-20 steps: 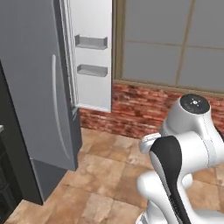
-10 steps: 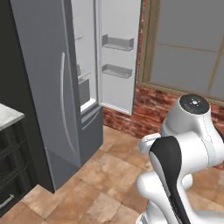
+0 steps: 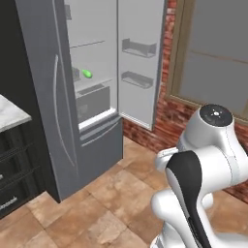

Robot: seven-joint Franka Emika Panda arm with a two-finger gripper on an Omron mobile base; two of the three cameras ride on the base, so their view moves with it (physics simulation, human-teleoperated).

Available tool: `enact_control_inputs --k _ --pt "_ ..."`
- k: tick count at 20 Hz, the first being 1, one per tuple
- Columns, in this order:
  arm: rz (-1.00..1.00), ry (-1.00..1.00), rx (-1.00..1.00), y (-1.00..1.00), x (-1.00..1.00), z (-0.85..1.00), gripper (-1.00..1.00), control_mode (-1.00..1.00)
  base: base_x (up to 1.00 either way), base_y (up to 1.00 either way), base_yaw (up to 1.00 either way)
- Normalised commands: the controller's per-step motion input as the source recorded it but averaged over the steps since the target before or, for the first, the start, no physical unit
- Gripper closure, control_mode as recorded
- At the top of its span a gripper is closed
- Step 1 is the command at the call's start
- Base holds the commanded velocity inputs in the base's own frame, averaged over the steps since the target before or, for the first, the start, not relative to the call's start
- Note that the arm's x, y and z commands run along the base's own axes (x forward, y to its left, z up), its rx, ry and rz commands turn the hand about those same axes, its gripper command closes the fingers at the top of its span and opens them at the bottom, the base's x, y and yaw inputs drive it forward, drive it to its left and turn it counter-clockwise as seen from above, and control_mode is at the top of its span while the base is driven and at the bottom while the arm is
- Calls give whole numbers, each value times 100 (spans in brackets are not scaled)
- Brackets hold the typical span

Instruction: Gather the sweet potato and corn from the fridge and place them on a tray on the dining counter. Then gather the fish and steak from the fridge and place them on the other tray.

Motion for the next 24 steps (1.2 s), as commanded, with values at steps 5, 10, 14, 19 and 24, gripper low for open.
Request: enact_control_inputs --k 5,10,14,19,24 --pt "0 0 0 0 0 0 -100 100 23 -78 36" --pt "0 0 0 0 0 0 -100 100 52 -70 33" --pt "0 0 0 0 0 0 -100 100 73 -54 34" --pt "0 0 0 0 0 0 -100 100 88 -30 32" --pt "0 0 0 0 0 0 -100 100 92 -18 29"
